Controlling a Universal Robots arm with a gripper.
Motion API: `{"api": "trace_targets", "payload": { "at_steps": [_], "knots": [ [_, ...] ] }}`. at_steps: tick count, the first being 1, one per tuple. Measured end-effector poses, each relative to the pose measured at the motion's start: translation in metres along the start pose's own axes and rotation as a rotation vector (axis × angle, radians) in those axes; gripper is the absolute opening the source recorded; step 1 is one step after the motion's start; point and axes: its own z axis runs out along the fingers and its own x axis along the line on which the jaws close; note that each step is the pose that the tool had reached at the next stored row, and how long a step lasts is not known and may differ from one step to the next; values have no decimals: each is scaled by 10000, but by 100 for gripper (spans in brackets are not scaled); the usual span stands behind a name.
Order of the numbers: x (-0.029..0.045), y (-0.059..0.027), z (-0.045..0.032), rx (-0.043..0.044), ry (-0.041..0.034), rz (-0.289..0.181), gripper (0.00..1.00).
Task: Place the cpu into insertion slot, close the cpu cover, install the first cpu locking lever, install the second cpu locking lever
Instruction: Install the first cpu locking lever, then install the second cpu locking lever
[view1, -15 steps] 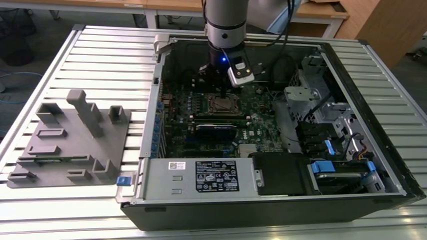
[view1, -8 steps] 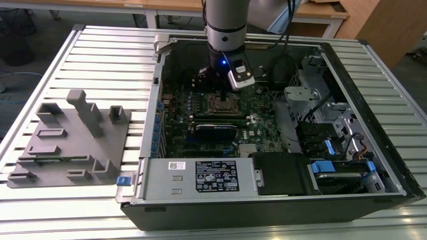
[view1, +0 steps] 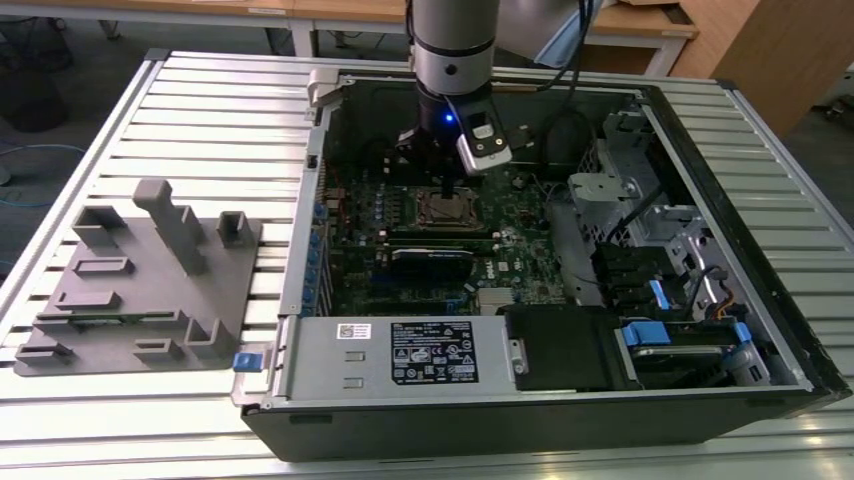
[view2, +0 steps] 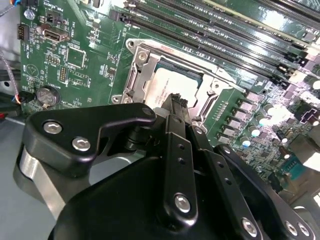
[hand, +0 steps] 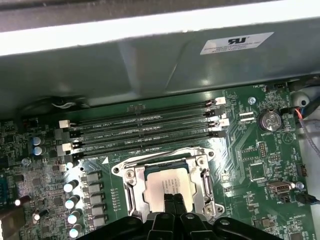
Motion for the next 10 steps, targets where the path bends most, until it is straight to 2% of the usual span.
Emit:
{"api": "trace_targets", "payload": {
  "at_steps": [10],
  "knots": [
    [-1,1,-17,0,0,0,11]
  ]
}}
